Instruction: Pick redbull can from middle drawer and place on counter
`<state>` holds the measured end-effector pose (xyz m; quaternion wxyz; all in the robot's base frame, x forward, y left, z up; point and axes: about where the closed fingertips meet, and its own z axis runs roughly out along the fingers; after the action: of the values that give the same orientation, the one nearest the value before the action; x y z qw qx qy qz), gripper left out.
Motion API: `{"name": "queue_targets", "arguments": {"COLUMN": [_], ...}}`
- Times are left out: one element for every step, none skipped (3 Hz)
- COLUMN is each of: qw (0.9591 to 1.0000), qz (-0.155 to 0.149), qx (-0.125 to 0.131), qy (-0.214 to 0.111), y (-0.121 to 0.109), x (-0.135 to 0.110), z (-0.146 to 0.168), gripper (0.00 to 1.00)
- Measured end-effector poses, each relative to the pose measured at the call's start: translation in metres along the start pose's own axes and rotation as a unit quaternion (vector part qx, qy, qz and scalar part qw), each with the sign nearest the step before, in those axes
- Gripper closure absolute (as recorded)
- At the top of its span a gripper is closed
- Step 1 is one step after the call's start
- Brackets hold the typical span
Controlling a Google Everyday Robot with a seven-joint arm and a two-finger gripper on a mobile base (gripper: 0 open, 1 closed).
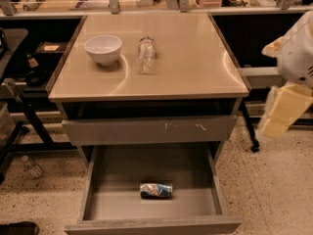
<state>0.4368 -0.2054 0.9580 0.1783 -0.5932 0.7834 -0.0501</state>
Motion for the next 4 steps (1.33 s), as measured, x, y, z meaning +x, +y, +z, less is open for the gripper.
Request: {"name": "queue_targets", "arguments": {"qw": [0.9999, 0.9998, 0.9992, 0.9991], "qz": [0.003, 0.000, 0.016, 0.019], "qx": [0.000, -0.011, -0.036, -0.037], "qy": [-0.011, -0.018, -0.011, -0.011], "y": [0.008, 0.013, 0.022, 0.023], "x": [-0.009, -0.019, -0.022, -0.022], "z": [0.048, 0.089, 0.122, 0.122], "gripper": [0.00, 0.00, 0.00, 0.00]}}
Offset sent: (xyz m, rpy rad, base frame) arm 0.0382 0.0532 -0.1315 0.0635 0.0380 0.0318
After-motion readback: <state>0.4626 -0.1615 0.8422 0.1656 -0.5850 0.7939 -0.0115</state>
